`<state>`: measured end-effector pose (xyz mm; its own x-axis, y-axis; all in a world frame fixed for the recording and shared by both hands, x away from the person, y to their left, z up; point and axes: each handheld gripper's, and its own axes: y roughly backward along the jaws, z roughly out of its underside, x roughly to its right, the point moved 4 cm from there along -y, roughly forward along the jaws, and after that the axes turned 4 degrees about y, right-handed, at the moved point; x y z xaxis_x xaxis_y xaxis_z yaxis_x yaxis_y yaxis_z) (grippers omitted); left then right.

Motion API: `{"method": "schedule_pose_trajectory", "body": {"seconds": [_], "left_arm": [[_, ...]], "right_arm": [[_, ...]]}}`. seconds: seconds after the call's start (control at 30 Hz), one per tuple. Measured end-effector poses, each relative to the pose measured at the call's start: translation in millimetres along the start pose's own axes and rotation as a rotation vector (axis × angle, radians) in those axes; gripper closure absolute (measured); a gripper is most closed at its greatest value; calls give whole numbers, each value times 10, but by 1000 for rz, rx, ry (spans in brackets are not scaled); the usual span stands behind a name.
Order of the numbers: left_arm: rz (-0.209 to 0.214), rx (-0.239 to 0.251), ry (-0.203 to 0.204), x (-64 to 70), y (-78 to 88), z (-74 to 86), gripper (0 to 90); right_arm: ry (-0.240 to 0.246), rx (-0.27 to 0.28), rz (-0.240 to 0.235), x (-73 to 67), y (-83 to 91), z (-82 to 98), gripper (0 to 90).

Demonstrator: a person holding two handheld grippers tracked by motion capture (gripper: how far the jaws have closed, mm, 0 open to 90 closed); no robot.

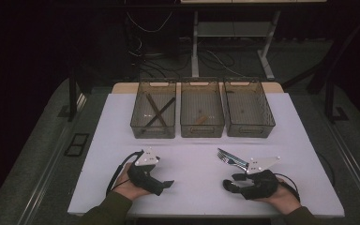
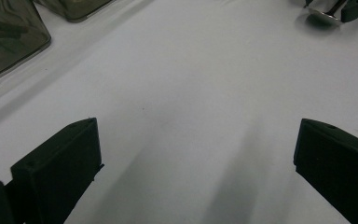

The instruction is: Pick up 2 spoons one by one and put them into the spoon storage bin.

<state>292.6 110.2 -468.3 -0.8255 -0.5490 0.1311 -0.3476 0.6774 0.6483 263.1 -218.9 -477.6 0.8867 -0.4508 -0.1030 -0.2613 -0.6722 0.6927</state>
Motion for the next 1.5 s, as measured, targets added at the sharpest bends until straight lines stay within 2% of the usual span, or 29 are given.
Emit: {"method": "schedule_pose_trajectory", "body": {"seconds": [0.2, 0.33, 0.7, 0.9, 1.13, 1.37, 1.5], "left_arm": [[1, -1, 2, 3, -3, 2, 4], [2, -1, 2, 7, -8, 3, 4], [1, -4, -1, 7, -9, 5, 4], [-1, -3, 1, 6, -8, 5, 4], [3, 2, 4, -8, 0, 7, 4], [9, 32, 12, -15, 9, 2, 4], [15, 36, 13, -9, 11, 11, 4]], "right_arm": [[30, -10, 14, -27, -22, 7, 503], [71, -12, 30, -61, -33, 12, 509], [117, -20, 0, -134, -19, 17, 705], [119, -20, -19, -124, 22, 25, 807], [124, -21, -50, -149, 49, 26, 873], [124, -18, -56, -147, 52, 21, 874], [122, -14, -39, -130, 53, 2, 876]]}}
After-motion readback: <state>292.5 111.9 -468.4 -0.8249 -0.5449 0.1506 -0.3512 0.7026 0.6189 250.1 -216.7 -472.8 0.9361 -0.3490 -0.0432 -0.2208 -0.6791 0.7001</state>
